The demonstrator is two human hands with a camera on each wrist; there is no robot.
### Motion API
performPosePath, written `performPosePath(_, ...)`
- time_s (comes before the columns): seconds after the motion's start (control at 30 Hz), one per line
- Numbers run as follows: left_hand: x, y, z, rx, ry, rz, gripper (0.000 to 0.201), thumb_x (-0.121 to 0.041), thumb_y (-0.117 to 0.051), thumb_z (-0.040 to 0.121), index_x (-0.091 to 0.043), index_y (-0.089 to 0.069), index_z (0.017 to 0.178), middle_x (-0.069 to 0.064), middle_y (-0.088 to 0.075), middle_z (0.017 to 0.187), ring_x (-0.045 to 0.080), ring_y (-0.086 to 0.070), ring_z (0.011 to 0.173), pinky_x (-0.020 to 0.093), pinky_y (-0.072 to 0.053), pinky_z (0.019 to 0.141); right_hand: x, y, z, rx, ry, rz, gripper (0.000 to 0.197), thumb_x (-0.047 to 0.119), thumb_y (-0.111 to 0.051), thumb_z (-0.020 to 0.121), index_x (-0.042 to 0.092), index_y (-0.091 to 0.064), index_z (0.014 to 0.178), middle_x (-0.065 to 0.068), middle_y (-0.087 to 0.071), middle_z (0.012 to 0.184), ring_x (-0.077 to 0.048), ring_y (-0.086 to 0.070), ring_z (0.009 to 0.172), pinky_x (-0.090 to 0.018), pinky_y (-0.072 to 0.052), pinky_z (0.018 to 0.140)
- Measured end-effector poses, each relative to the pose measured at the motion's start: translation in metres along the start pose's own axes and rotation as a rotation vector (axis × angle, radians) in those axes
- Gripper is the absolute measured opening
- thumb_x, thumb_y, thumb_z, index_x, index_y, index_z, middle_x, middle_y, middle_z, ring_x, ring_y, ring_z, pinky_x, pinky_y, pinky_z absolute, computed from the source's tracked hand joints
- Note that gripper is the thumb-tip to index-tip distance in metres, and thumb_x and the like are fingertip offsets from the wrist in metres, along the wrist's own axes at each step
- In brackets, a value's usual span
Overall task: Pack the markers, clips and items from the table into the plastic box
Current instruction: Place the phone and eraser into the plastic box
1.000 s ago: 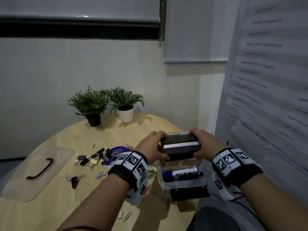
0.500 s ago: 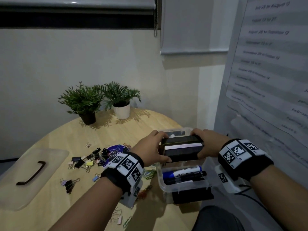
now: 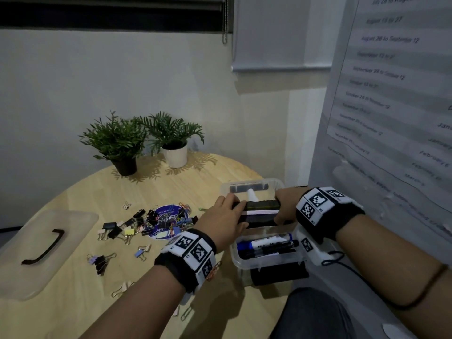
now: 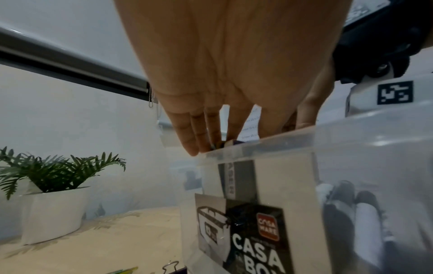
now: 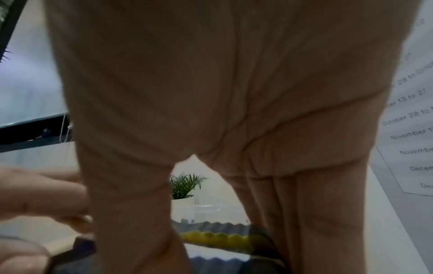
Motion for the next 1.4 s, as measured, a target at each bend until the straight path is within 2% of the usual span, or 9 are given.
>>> performPosePath(0.13, -0.001, -0.009, -0.010, 0.021, -0.053, 0.160, 0.044, -0.038, -0.029, 0.101, -0.017, -0.050, 0.134, 0.001, -0.044, 0.140, 0.026, -0.032, 0.129, 0.039, -0.031, 0.106, 0.003, -0.017, -0.002, 0.012, -0.037, 0.019, 0.055, 0.040, -0.058, 0.086, 0.009, -0.035, 0.125, -0.012, -0.058, 0.112, -0.026, -0.055, 0.087, -0.035, -0.045, 0.073)
performPosePath(0.33, -0.003, -0.016, -0.005, 0.136, -0.096, 0.160, 0.045, -0.037, -0.030, 0.098, -0.020, -0.068, 0.114, -0.001, -0.062, 0.125, 0.020, -0.035, 0.134, 0.041, -0.012, 0.120, 0.016, -0.029, 0.007, 0.049, 0.014, -0.005, 0.038, 0.030, -0.044, 0.096, 0.009, -0.056, 0.126, -0.014, -0.059, 0.127, -0.032, -0.055, 0.119, -0.037, -0.045, 0.100)
performPosePath(0.5, -0.007, -0.014, 0.004, 0.259, -0.046, 0.148, 0.042, -0.038, -0.039, 0.091, -0.014, -0.074, 0.089, 0.002, -0.070, 0.097, 0.020, -0.044, 0.123, 0.043, -0.012, 0.119, 0.019, -0.034, 0.010, 0.051, 0.011, 0.014, 0.042, 0.034, -0.036, 0.098, 0.008, -0.059, 0.122, -0.015, -0.059, 0.127, -0.028, -0.056, 0.115, -0.028, -0.040, 0.087)
performPosePath(0.6, -0.009, -0.014, 0.007, 0.286, -0.029, 0.184, 0.046, -0.042, -0.038, 0.092, -0.012, -0.072, 0.081, 0.002, -0.066, 0.081, 0.021, -0.050, 0.112, 0.046, -0.013, 0.114, 0.024, -0.036, 0.009, 0.047, -0.036, 0.057, 0.043, 0.027, -0.032, 0.102, 0.000, -0.051, 0.130, -0.019, -0.050, 0.137, -0.029, -0.048, 0.126, -0.028, -0.037, 0.090)
performPosePath(0.8, -0.008, -0.024, 0.007, 0.237, -0.021, 0.165, 0.053, -0.045, -0.028, 0.093, -0.015, -0.069, 0.109, 0.004, -0.060, 0.122, 0.020, -0.040, 0.126, 0.048, -0.012, 0.115, 0.029, -0.043, 0.019, 0.062, -0.091, 0.229, 0.044, 0.021, -0.025, 0.104, 0.002, -0.036, 0.142, -0.016, -0.038, 0.149, -0.024, -0.038, 0.135, -0.023, -0.031, 0.097)
performPosePath(1.03, -0.008, -0.026, 0.009, 0.243, 0.028, 0.166, 0.051, -0.045, -0.031, 0.092, -0.014, -0.070, 0.081, 0.001, -0.070, 0.102, 0.017, -0.040, 0.127, 0.048, -0.008, 0.115, 0.035, -0.048, 0.025, 0.112, -0.080, 0.153, 0.045, 0.022, -0.023, 0.104, 0.001, -0.037, 0.141, -0.019, -0.039, 0.147, -0.028, -0.039, 0.135, -0.028, -0.030, 0.106)
performPosePath(1.17, -0.008, -0.027, 0.016, 0.288, 0.055, 0.158, 0.046, -0.046, -0.036, 0.090, -0.016, -0.070, 0.080, 0.000, -0.070, 0.109, 0.017, -0.040, 0.128, 0.049, -0.005, 0.115, 0.034, -0.046, 0.031, 0.095, -0.056, 0.137, 0.045, 0.024, -0.030, 0.102, 0.001, -0.038, 0.140, -0.019, -0.045, 0.143, -0.031, -0.044, 0.131, -0.033, -0.034, 0.106)
performPosePath(1.27, -0.009, -0.026, 0.014, 0.355, 0.075, 0.083, 0.041, -0.046, -0.041, 0.088, -0.018, -0.068, 0.074, -0.001, -0.069, 0.097, 0.017, -0.042, 0.125, 0.049, -0.004, 0.114, 0.034, -0.044, 0.028, 0.100, -0.035, 0.144, 0.043, 0.019, -0.033, 0.101, -0.002, -0.042, 0.138, -0.020, -0.046, 0.142, -0.031, -0.048, 0.126, -0.034, -0.037, 0.102)
performPosePath(1.4, -0.008, 0.006, -0.009, 0.244, 0.037, -0.316, 0.044, -0.039, -0.041, 0.088, -0.020, -0.064, 0.121, 0.006, -0.064, 0.123, 0.025, -0.054, 0.117, 0.042, -0.035, 0.108, 0.031, -0.034, 0.007, 0.014, -0.011, 0.110, 0.038, 0.024, -0.042, 0.098, 0.006, -0.054, 0.129, -0.015, -0.055, 0.133, -0.030, -0.053, 0.120, -0.035, -0.041, 0.092)
Point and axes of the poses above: each hand's wrist, its own z-axis towards the middle knuckle, its own y-axis out of the back of the hand, x = y × z, the point moved 5 cm from there along z, towards the middle knuckle
